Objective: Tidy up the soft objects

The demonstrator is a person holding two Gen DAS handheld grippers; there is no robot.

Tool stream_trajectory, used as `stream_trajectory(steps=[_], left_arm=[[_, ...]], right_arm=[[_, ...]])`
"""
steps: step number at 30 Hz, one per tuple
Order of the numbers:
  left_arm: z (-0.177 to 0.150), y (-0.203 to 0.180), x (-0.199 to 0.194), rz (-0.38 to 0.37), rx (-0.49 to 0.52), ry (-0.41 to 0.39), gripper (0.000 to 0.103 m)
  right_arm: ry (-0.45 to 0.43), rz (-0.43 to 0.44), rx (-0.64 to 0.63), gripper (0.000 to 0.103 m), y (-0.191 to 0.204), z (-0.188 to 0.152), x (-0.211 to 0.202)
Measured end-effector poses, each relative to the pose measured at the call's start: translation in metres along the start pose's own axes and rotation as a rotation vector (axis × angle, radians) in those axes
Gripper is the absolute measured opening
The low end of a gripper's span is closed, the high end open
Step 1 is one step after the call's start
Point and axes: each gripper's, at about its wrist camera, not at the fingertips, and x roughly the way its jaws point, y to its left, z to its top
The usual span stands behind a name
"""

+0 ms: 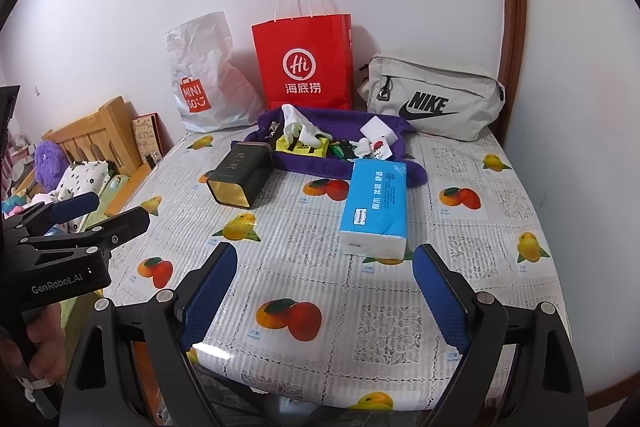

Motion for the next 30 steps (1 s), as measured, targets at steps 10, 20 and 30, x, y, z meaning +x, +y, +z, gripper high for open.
stream_trajectory(steps=[10, 20, 30], left_arm=[[-0.0010, 0.0004, -0.0010, 0.004, 0.000, -0.002, 0.090], [-0.0025, 0.0016, -0.0014, 0.007, -0.005, -0.001, 0.090], [-0.0024, 0.0017, -0.0018, 0.006, -0.005, 0.000, 0.090]], right_arm=[[0.001, -0.007, 0.013, 0.089, -0.0018, -0.0002, 0.0002], [0.001, -0.009, 0.017, 0.089, -0.0029, 0.0001, -0.0002], [0.001, -0.011, 0.018, 0.089, -0.0033, 0.0002, -0.0006]])
